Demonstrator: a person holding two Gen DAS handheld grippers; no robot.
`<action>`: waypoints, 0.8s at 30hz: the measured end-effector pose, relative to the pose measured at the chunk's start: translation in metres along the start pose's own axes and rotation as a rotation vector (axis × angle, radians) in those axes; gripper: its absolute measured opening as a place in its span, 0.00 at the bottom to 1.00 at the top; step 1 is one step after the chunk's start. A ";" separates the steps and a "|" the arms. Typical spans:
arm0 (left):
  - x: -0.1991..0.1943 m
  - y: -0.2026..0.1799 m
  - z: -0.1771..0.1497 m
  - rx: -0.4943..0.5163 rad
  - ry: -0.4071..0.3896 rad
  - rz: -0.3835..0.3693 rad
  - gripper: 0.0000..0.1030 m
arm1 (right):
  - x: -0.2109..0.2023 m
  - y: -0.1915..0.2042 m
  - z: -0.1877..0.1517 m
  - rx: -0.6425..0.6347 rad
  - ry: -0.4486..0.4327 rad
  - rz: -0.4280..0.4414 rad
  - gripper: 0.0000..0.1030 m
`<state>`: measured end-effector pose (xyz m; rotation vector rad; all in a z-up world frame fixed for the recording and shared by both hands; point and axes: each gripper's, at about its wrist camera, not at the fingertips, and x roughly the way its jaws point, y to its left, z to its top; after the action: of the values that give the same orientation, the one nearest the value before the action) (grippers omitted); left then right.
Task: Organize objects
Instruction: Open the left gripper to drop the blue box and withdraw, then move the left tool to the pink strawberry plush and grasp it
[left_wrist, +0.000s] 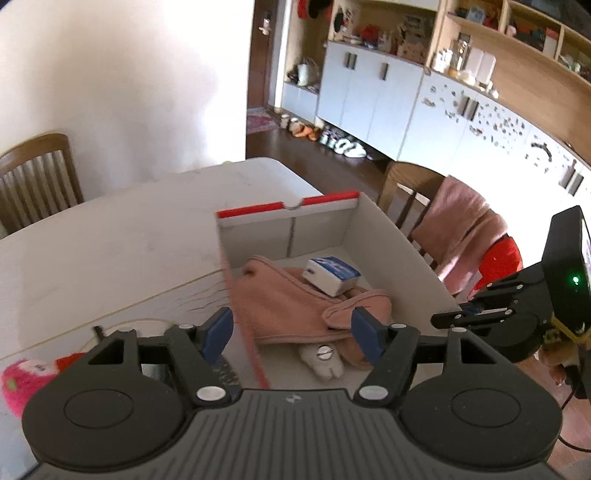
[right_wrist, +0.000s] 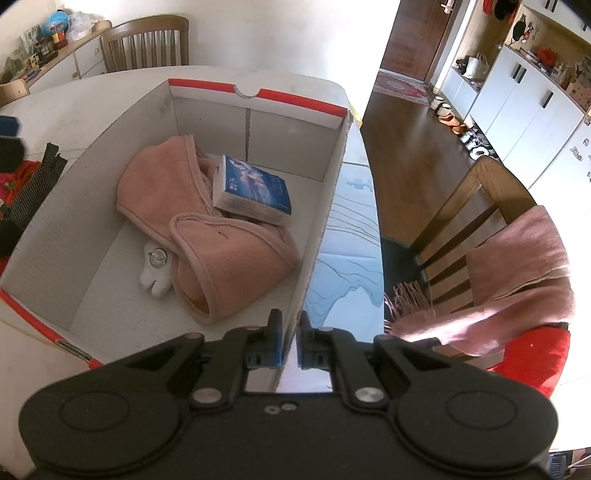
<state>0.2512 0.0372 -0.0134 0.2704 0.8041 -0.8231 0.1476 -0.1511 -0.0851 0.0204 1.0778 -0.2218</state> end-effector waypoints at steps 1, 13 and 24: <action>-0.005 0.004 -0.002 -0.007 -0.009 0.011 0.70 | 0.000 0.001 0.000 0.000 0.001 -0.002 0.06; -0.045 0.061 -0.039 -0.133 -0.057 0.136 0.82 | -0.001 0.001 0.001 0.008 0.006 -0.007 0.06; -0.051 0.113 -0.073 -0.199 -0.068 0.245 0.99 | 0.000 0.004 0.000 0.007 0.014 -0.017 0.06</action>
<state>0.2751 0.1774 -0.0350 0.1591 0.7655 -0.5155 0.1486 -0.1474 -0.0859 0.0191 1.0913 -0.2406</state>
